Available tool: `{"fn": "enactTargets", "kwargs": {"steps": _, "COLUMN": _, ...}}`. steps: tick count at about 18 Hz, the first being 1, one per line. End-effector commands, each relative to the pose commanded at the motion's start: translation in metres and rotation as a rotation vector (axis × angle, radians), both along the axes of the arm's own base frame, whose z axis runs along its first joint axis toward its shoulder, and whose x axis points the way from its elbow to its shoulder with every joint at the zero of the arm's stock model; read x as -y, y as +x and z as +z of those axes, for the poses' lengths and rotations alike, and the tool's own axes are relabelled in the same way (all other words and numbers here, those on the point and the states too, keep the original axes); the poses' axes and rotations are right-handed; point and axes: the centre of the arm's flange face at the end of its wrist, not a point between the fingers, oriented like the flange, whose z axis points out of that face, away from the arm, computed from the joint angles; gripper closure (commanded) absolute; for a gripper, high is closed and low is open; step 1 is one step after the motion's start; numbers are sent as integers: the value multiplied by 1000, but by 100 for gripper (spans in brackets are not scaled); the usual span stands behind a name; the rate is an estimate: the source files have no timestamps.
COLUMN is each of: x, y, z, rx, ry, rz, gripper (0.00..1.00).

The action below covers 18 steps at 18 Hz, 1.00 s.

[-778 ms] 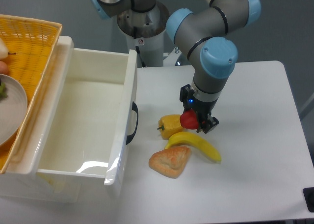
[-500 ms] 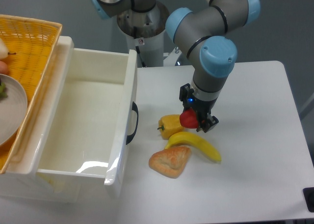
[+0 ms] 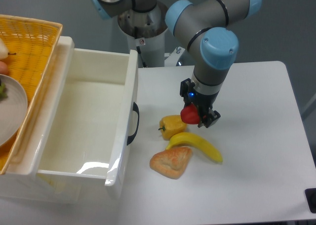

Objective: Place the red pepper in the upper white drawer
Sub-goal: 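Close the gripper around the red bell pepper on the table, then lift the red pepper up off the table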

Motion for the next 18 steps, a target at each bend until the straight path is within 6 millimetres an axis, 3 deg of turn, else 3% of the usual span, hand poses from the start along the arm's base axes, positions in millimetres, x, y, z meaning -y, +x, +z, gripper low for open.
{"fn": "enactTargets", "kwargs": {"steps": 7, "x": 1, "y": 6, "z": 8, "rx": 43, "ry": 18, "rz": 158, "gripper": 55}}
{"fn": "enactTargets", "kwargs": {"steps": 12, "x": 6, "y": 5, "z": 28, "rx": 54, "ry": 53, "rz": 344, "gripper": 55}}
{"fn": "enactTargets", "kwargs": {"steps": 18, "x": 5, "y": 9, "z": 57, "rx": 55, "ry": 115, "rz": 431, "gripper": 55}}
